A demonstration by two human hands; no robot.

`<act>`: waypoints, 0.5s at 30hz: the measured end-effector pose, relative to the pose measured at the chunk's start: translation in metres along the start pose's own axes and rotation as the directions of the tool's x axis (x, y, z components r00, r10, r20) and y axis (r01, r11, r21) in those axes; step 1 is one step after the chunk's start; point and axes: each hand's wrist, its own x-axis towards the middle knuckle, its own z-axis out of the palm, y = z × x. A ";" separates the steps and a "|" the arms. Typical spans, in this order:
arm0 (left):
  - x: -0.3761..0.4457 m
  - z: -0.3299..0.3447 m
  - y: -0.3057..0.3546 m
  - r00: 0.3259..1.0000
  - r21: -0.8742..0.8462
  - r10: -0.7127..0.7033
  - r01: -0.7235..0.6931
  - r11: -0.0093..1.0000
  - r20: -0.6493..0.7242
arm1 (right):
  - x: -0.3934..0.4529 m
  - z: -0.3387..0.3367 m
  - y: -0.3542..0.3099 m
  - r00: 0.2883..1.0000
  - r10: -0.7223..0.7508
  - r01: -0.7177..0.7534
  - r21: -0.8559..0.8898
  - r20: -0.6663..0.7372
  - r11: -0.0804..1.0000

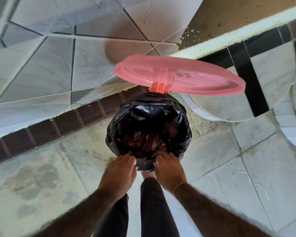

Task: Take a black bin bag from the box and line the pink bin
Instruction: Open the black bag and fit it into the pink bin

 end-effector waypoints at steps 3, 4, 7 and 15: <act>0.010 -0.010 -0.002 0.953 -0.216 -0.245 0.205 0.955 -0.178 | 0.007 -0.017 0.005 0.936 0.271 -0.200 0.292 -0.226 0.935; 0.017 -0.015 -0.005 0.905 -0.296 -0.361 0.289 0.910 -0.226 | 0.013 -0.024 0.008 0.878 0.399 -0.281 0.388 -0.265 0.878; 0.039 -0.033 -0.014 0.727 -0.487 -0.630 0.460 0.742 -0.272 | 0.037 -0.047 0.022 0.712 0.677 -0.449 0.620 -0.187 0.643; 0.076 -0.040 -0.027 0.735 -0.647 -0.679 0.521 0.557 0.007 | 0.081 -0.076 0.050 0.662 0.721 -0.607 0.710 0.204 0.356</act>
